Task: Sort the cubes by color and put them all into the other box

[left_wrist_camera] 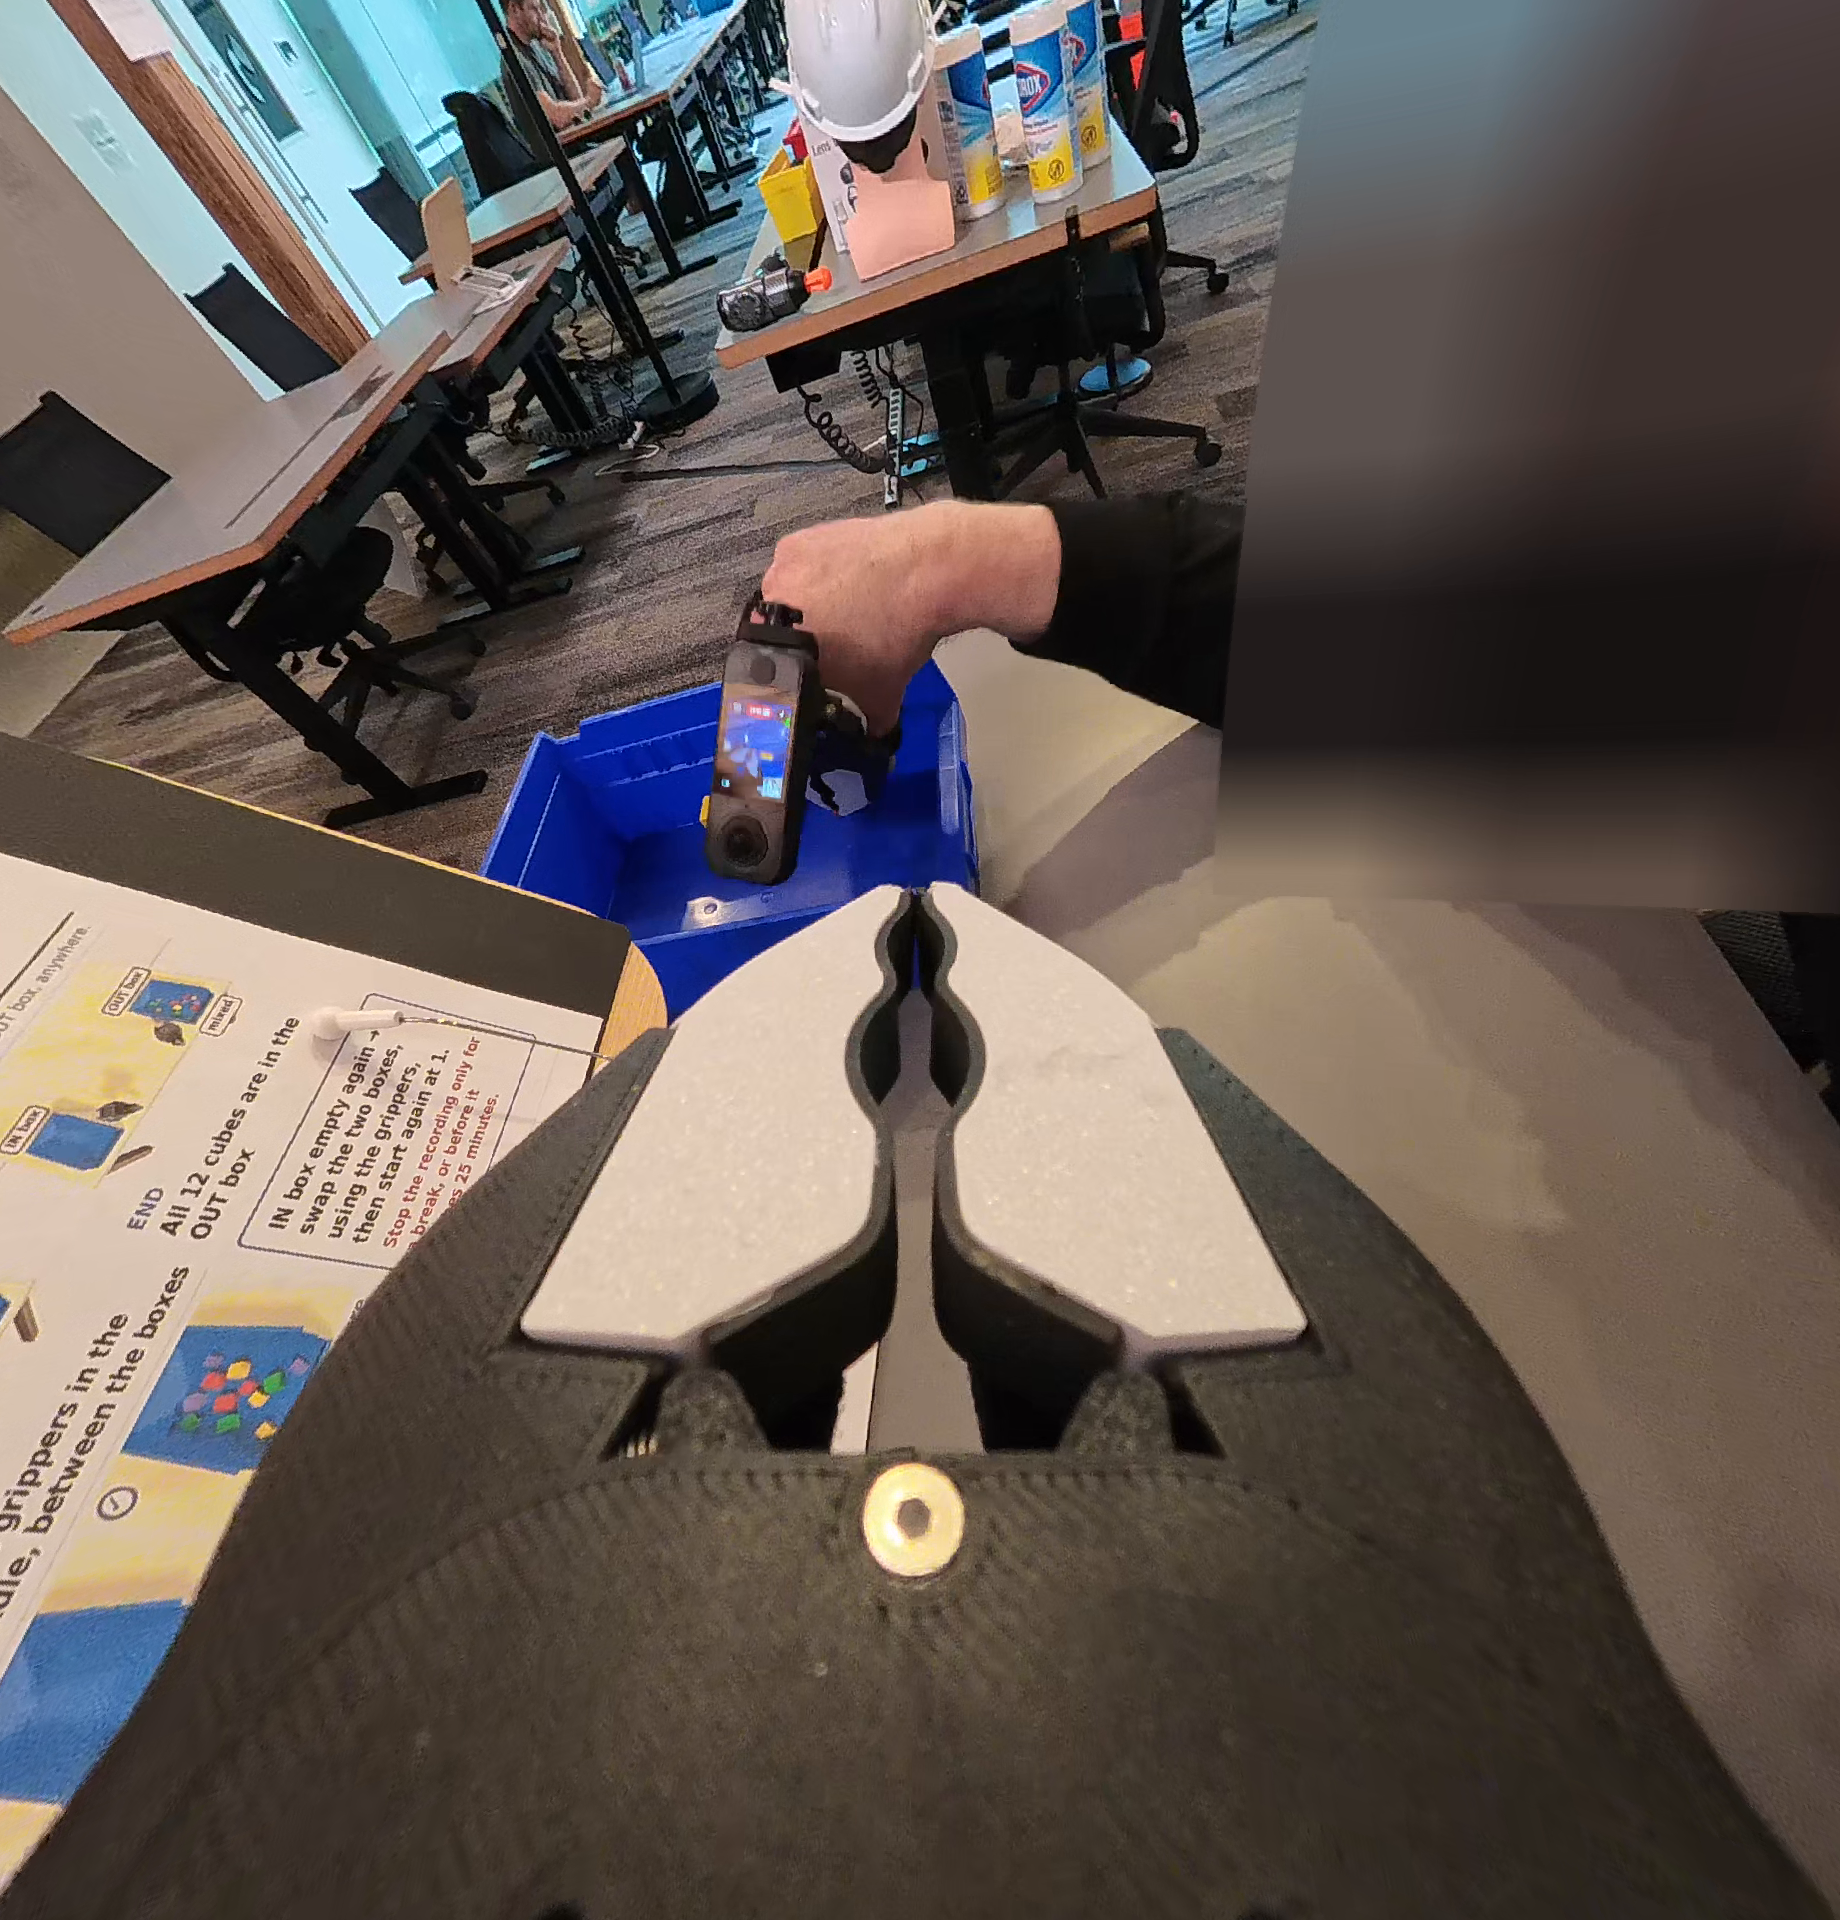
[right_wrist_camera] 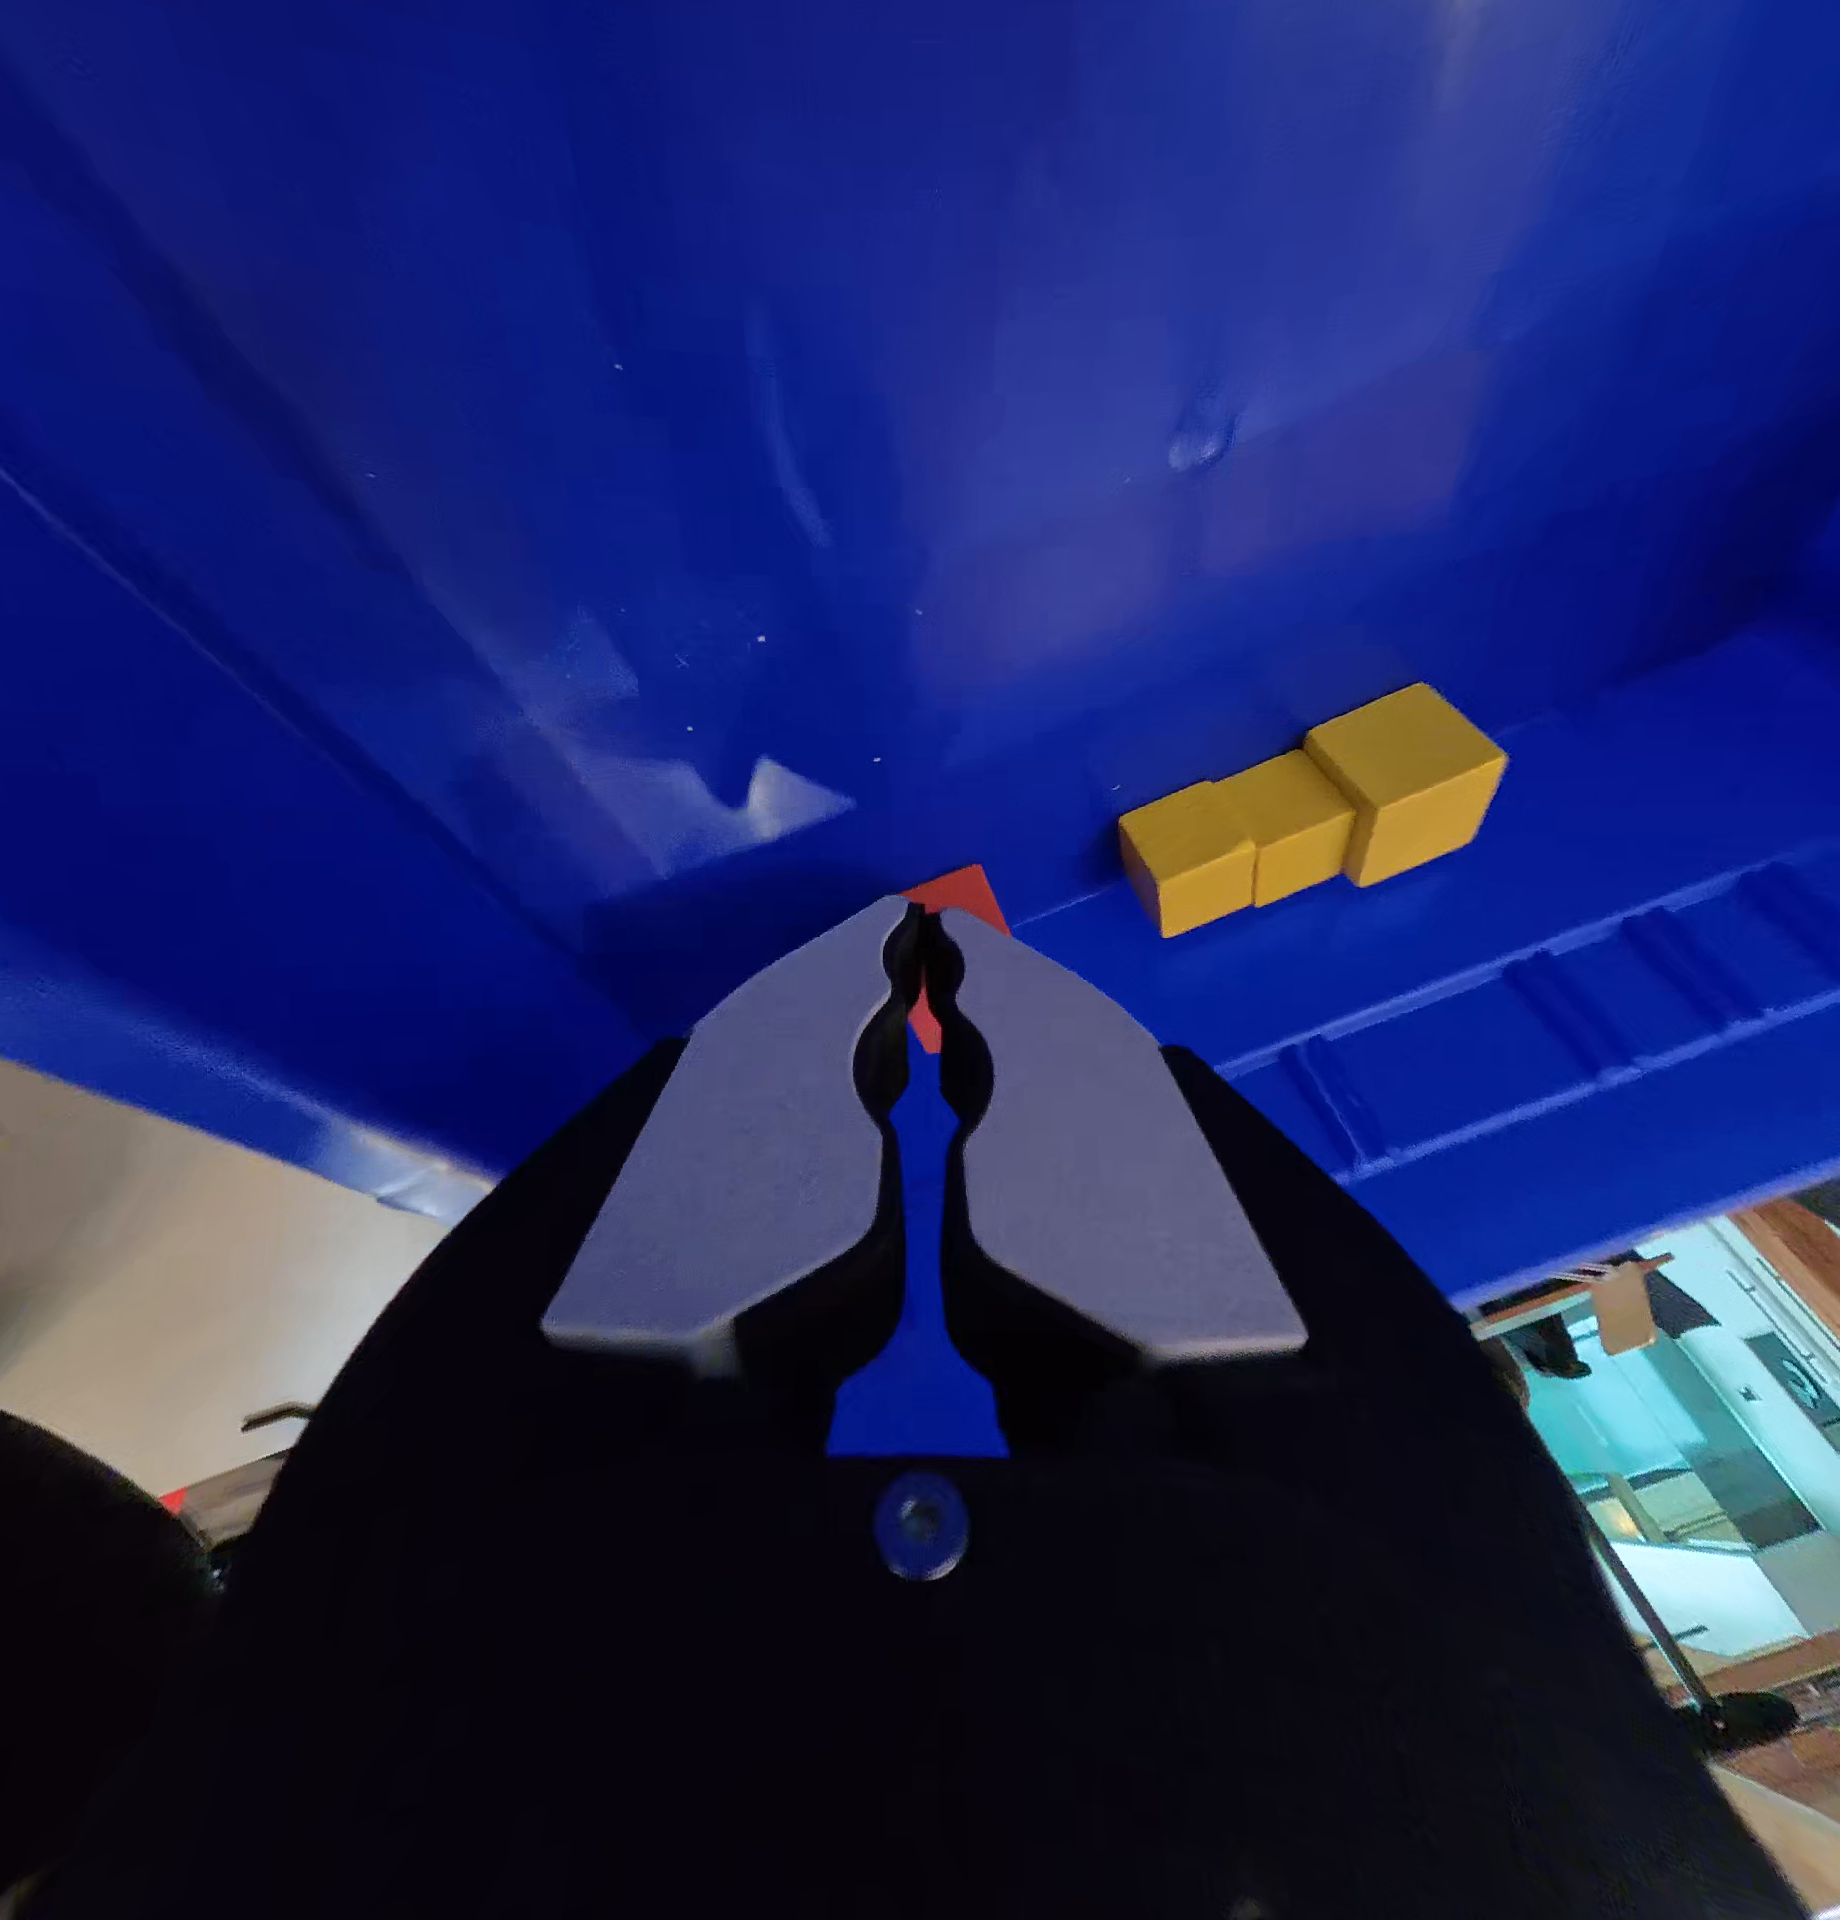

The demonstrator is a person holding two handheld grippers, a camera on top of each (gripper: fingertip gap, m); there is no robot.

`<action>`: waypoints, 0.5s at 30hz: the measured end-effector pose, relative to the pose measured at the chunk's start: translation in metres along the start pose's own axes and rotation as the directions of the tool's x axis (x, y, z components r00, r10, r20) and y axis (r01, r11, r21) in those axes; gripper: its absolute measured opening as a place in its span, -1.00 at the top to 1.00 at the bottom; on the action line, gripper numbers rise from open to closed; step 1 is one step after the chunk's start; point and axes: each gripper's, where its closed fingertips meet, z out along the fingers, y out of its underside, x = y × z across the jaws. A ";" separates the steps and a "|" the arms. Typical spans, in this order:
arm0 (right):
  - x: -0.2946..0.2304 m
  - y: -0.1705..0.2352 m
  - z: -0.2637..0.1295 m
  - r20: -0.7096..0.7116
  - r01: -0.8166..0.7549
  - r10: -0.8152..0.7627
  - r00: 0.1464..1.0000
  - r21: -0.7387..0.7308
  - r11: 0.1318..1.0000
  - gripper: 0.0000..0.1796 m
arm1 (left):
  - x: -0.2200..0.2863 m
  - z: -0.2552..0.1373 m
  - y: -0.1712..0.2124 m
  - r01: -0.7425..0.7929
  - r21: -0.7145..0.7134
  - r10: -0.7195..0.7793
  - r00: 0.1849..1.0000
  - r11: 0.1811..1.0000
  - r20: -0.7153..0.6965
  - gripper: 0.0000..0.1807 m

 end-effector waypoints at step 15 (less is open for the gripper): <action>-0.026 0.020 -0.112 -0.175 -0.045 0.083 0.981 0.211 0.976 1.00 | -0.048 -0.101 0.033 -0.003 -0.214 0.094 0.905 0.977 0.414 0.97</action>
